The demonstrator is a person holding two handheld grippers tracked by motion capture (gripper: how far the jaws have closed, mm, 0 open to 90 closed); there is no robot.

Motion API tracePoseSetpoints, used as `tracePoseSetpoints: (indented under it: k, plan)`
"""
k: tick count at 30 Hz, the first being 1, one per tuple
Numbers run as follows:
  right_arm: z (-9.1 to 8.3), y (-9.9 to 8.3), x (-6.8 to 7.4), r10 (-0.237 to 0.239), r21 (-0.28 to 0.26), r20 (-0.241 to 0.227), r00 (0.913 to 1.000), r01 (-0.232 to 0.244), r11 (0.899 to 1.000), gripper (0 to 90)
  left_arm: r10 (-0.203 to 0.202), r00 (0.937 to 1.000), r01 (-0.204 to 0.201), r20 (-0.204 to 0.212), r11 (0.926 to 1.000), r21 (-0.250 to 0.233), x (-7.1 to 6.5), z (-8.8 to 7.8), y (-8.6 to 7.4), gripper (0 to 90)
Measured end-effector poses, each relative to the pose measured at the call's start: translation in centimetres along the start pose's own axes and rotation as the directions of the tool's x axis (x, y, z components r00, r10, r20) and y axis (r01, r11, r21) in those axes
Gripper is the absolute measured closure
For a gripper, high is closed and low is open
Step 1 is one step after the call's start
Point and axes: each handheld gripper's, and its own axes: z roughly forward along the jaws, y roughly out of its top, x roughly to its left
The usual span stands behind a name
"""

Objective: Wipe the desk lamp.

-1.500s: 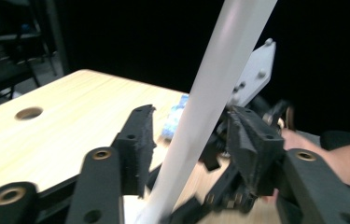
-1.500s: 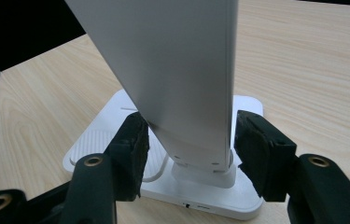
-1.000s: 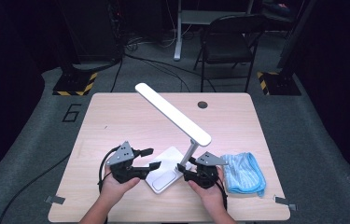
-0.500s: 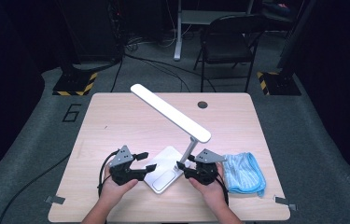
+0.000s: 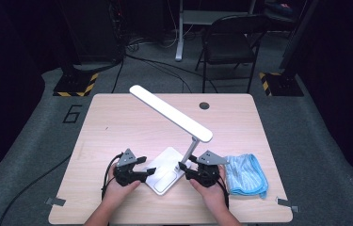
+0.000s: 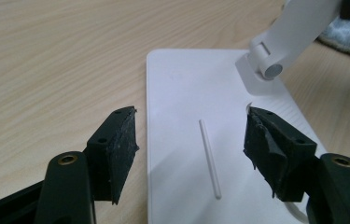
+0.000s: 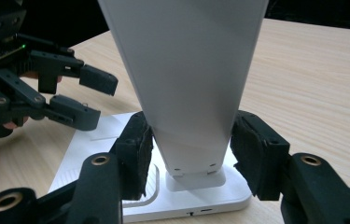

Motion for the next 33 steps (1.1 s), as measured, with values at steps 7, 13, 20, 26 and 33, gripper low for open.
tracePoseSetpoints:
  k: [7,13,20,26,33]
  plan:
    - [-0.6,0.4,0.4,0.008,-0.012,0.015,0.9999,-0.008,1.0,49.7,-0.014,0.9998,0.015,-0.014,0.999,0.041,0.0,1.0,-0.3,34.3]
    - [-0.5,0.4,0.1,0.012,-0.009,-0.001,0.9999,-0.012,1.0,49.8,-0.046,0.9989,0.046,-0.007,0.9971,0.061,0.2,1.5,-0.7,39.2]
    - [-0.1,0.6,-0.4,0.019,-0.01,-0.03,0.9994,-0.02,1.0,50.0,-0.095,0.995,0.093,0.03,0.9926,0.079,0.4,1.4,-0.9,39.3]
    - [0.2,0.7,-1.2,0.045,-0.013,-0.029,0.9986,-0.046,0.999,51.2,-0.088,0.9955,0.085,0.037,0.9935,0.076,-0.2,1.3,-1.1,38.6]
    - [0.7,1.2,-2.0,0.073,-0.004,-0.04,0.9966,-0.073,0.997,52.7,-0.091,0.9952,0.088,0.035,0.9928,0.081,-1.1,1.3,-1.3,34.2]
